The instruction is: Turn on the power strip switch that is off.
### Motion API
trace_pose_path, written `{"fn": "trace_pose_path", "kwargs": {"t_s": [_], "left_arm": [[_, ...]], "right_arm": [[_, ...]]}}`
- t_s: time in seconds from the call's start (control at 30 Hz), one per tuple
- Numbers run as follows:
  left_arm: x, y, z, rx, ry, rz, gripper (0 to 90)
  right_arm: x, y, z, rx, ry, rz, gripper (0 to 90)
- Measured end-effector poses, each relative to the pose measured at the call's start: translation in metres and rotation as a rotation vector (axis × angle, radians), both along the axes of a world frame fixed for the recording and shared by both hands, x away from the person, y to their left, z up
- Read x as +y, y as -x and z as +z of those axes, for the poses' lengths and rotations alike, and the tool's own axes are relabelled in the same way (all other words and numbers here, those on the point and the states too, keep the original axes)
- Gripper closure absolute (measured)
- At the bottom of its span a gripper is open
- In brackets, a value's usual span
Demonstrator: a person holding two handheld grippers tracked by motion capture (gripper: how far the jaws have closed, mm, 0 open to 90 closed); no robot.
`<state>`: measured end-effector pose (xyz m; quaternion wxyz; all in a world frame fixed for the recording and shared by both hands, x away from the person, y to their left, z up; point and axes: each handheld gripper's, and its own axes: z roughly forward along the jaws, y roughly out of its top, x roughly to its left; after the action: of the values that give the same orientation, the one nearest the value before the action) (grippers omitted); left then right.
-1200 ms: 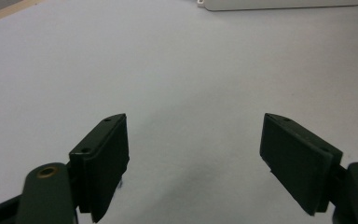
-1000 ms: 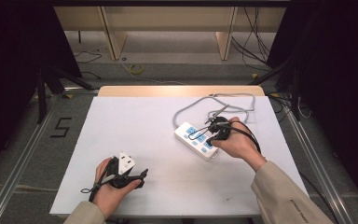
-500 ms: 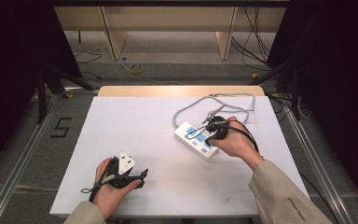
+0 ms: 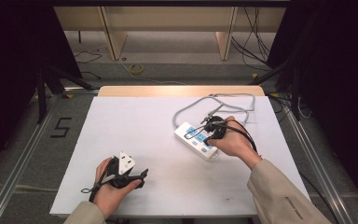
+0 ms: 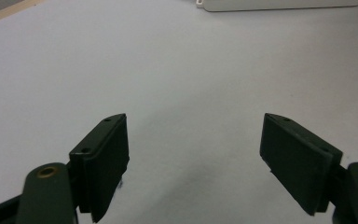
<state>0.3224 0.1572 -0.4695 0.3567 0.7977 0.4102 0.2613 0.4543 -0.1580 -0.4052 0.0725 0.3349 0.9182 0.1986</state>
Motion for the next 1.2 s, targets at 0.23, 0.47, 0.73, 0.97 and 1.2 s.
{"fn": "trace_pose_path", "kwargs": {"t_s": [0.23, 0.47, 0.73, 0.97, 1.2], "left_arm": [[0.000, 0.000, 0.000, 0.001, 0.000, -0.001, 23.7], [0.000, 0.000, 0.000, 0.001, 0.001, -0.001, 23.7], [0.000, 0.000, 0.000, 0.000, -0.001, -0.002, 23.7], [0.000, 0.000, 0.000, 0.000, -0.002, -0.004, 23.6], [0.000, 0.000, 0.000, 0.001, 0.000, -0.001, 23.7]], "right_arm": [[0.002, -0.001, -0.002, 0.004, 0.005, -0.002, 90.0], [0.005, -0.002, -0.004, 0.008, 0.012, 0.002, 90.0], [0.007, -0.004, -0.006, 0.014, 0.016, -0.002, 90.0], [0.009, -0.004, -0.008, 0.022, 0.018, 0.000, 90.0], [0.011, -0.006, -0.011, 0.032, 0.025, 0.000, 90.0]]}}
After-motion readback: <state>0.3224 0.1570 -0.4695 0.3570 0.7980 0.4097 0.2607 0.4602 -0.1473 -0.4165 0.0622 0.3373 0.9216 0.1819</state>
